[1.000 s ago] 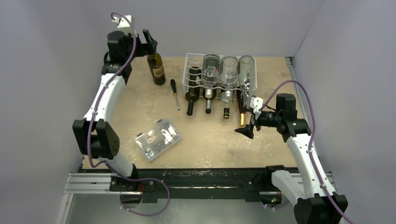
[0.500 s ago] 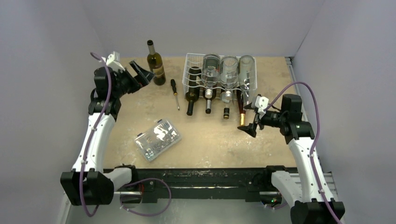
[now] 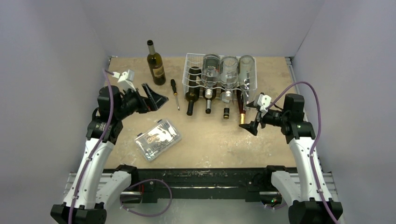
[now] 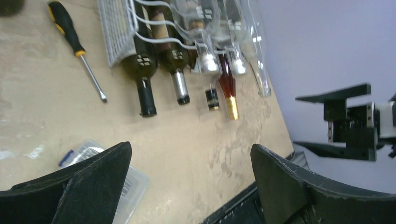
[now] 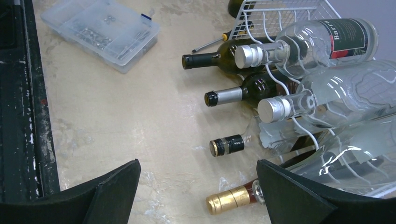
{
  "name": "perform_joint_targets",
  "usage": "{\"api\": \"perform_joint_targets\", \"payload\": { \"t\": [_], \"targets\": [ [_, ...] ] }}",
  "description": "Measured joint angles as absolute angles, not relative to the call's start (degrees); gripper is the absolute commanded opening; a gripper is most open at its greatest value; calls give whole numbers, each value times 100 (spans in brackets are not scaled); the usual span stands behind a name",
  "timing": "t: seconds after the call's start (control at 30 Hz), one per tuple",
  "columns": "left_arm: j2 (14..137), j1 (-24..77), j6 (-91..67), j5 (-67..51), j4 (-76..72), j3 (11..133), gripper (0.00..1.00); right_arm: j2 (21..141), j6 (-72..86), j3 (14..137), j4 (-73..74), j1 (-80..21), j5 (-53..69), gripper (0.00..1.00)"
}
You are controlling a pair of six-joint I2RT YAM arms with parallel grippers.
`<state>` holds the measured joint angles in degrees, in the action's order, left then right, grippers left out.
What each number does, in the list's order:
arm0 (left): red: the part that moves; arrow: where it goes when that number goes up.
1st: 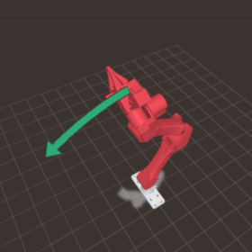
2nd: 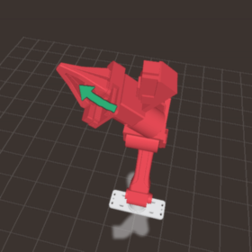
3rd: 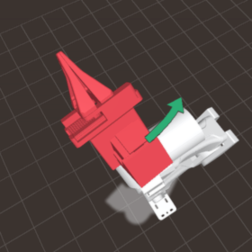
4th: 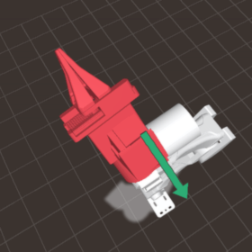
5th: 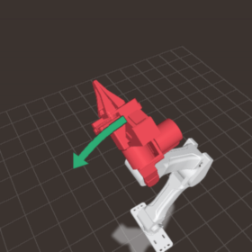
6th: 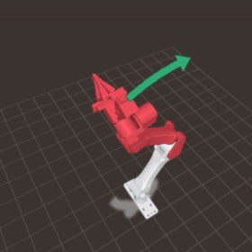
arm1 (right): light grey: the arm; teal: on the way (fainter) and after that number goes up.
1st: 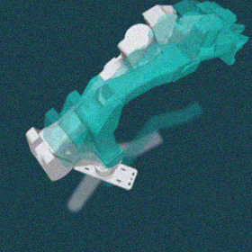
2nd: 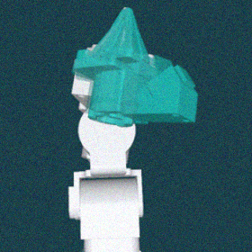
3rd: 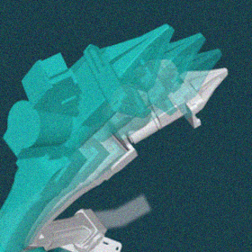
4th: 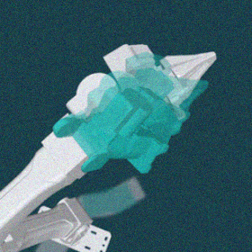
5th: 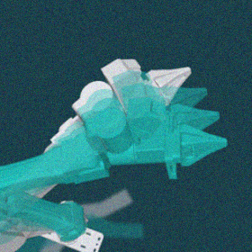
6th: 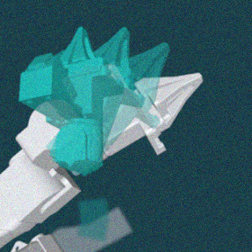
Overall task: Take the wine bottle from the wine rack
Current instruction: Pick up the wine bottle from the wine rack.
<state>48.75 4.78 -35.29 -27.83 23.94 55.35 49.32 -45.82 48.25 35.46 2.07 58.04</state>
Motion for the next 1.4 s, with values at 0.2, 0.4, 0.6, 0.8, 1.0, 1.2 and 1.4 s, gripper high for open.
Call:
{"api": "perform_joint_targets", "payload": {
  "t": [0.2, 0.4, 0.6, 0.8, 1.0, 1.2, 1.4],
  "targets": [
    [4871, 1859, -3336, -2069, 2805, 5535, 100, 5004, -4368, 4956, 3662, 228, 5706, 99],
    [4978, 2971, -3343, -1085, 2886, 5553, 99, 4982, -3446, 5144, 3415, 231, 5137, 99],
    [5780, 4010, -3326, -86, 2860, 6031, 98, 4982, -2438, 4825, 2578, 414, 4292, 99],
    [7000, 4602, -3227, 609, 2644, 6838, 92, 4982, -2075, 4571, 2285, 495, 3804, 99],
    [8473, 4652, -3304, 1057, 2657, 8023, 84, 4897, -1933, 4517, 2137, 495, 3465, 99],
    [10027, 4652, -3468, 1584, 3022, 9717, 83, 4768, -1900, 4475, 2086, 495, 3369, 99],
    [10814, 4499, -3476, 1691, 3273, 10318, 78, 4720, -1892, 4466, 2067, 495, 3356, 99]
  ]
}}
